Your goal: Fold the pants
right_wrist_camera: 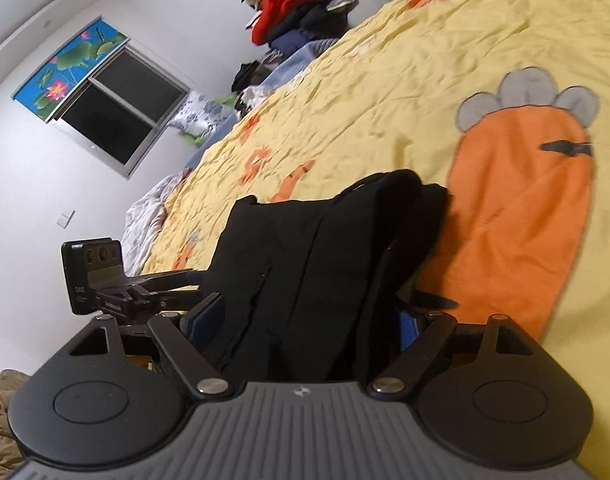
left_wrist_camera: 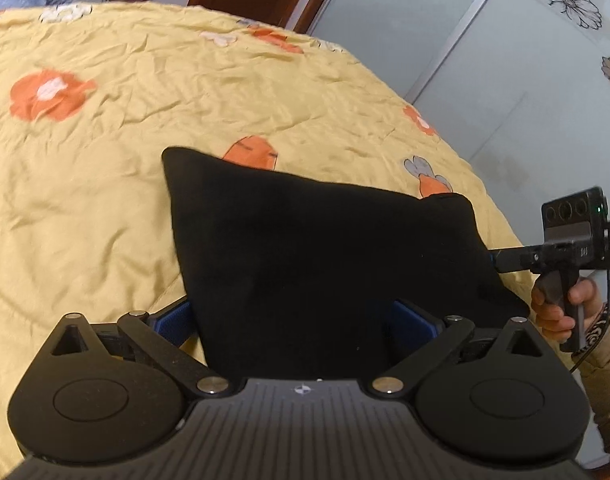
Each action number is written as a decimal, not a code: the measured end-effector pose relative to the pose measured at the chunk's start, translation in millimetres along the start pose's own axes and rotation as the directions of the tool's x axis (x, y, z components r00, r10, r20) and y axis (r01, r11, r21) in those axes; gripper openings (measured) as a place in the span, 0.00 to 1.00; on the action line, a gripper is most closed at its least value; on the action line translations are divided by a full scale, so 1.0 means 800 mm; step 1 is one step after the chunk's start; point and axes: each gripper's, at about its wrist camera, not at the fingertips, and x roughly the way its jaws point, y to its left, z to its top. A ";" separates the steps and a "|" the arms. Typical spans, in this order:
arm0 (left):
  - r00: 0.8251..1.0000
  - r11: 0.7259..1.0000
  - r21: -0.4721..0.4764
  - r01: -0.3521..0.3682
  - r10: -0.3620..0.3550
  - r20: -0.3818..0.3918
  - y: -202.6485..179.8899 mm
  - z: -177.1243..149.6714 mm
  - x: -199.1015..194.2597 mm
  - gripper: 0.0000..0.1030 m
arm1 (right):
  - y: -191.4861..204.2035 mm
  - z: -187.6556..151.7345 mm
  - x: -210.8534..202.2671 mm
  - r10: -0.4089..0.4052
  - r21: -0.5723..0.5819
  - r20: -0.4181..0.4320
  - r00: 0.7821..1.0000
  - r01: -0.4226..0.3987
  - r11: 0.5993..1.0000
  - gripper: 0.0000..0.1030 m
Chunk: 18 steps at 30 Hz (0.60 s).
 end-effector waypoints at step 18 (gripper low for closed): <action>0.964 0.960 0.093 -0.266 0.266 0.004 -0.040 0.002 0.007 0.46 | 0.014 -0.001 0.023 -0.108 -0.010 0.023 0.994 0.109 0.994 0.35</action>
